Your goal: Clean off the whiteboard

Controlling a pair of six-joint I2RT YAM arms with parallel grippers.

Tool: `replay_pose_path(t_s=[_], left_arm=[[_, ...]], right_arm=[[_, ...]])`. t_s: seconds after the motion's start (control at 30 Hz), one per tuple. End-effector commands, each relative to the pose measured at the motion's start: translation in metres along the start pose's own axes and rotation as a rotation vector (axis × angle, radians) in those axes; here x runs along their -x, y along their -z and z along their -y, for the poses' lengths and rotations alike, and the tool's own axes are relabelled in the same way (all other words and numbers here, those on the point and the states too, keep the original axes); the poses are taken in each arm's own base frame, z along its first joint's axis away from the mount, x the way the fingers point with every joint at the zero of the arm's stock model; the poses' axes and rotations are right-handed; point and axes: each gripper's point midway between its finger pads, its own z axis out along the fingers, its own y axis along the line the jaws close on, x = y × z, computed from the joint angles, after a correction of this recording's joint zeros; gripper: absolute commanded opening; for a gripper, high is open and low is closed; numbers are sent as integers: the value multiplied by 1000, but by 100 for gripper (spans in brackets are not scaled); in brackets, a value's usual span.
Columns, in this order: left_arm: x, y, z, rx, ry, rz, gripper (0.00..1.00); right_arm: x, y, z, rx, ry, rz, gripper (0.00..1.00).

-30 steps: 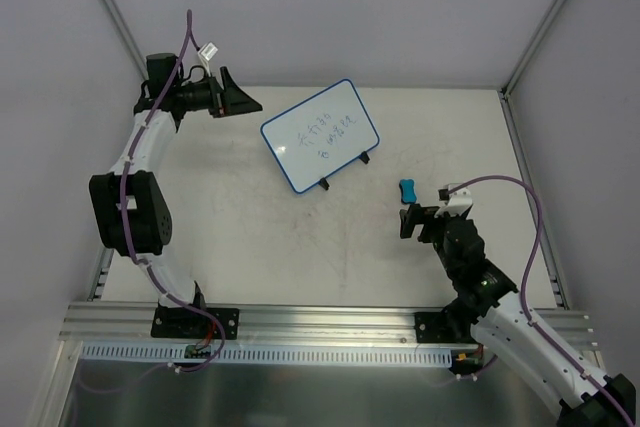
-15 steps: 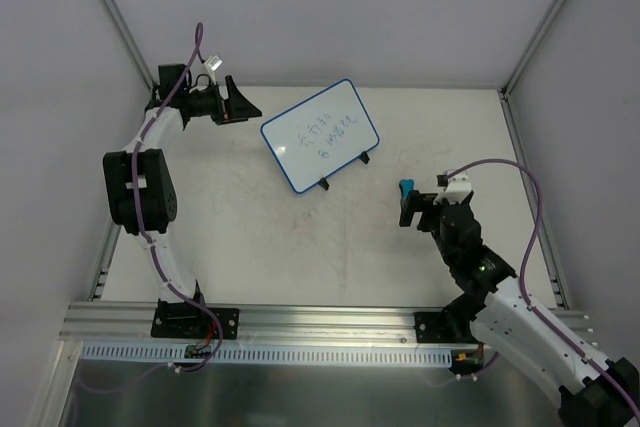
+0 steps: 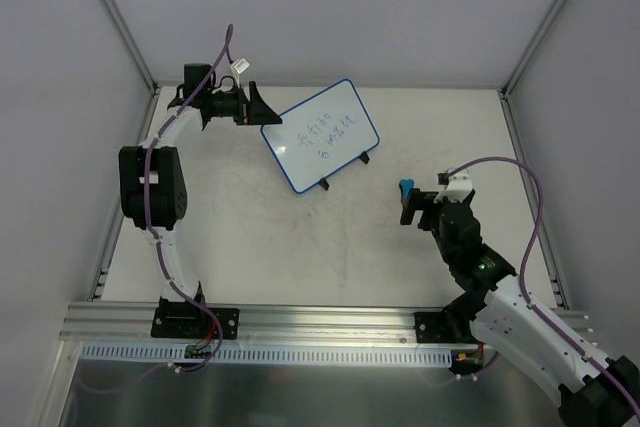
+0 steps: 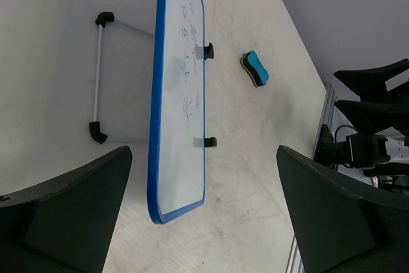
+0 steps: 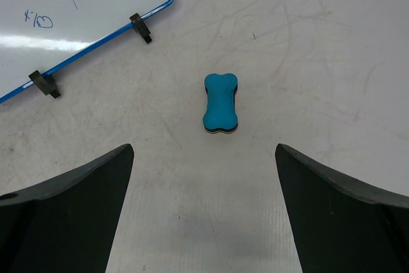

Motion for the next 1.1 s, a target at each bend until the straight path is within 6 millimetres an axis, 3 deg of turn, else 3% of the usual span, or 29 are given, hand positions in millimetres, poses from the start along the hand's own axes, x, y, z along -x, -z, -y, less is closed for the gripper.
replay_pose_path(t_s=[0.0,0.23,0.3,0.43,0.53,0.77,1.07], left_arm=[[1,0,0,-48,-33,-1,99],[-5,-4,-11,-36,-2,-9,97],[-9,-15,-3,-70,1,-32,90],[-17,-25,-7,-83,32,-53,87],[-20,-30,-6,-100,42,-65,79],[-23,-33,-7,-108,48,-73,60],[-20,-34,-5,-131,60,-76,46]], right_arm=[[21,3,1,-15,-40,53,99],[23,7,2,-7,-56,74,99],[22,7,5,-20,-54,69,99],[16,5,8,-41,-38,29,99],[14,3,7,-46,-56,10,99],[13,3,7,-38,-80,9,99],[6,1,7,-40,-76,-13,99]])
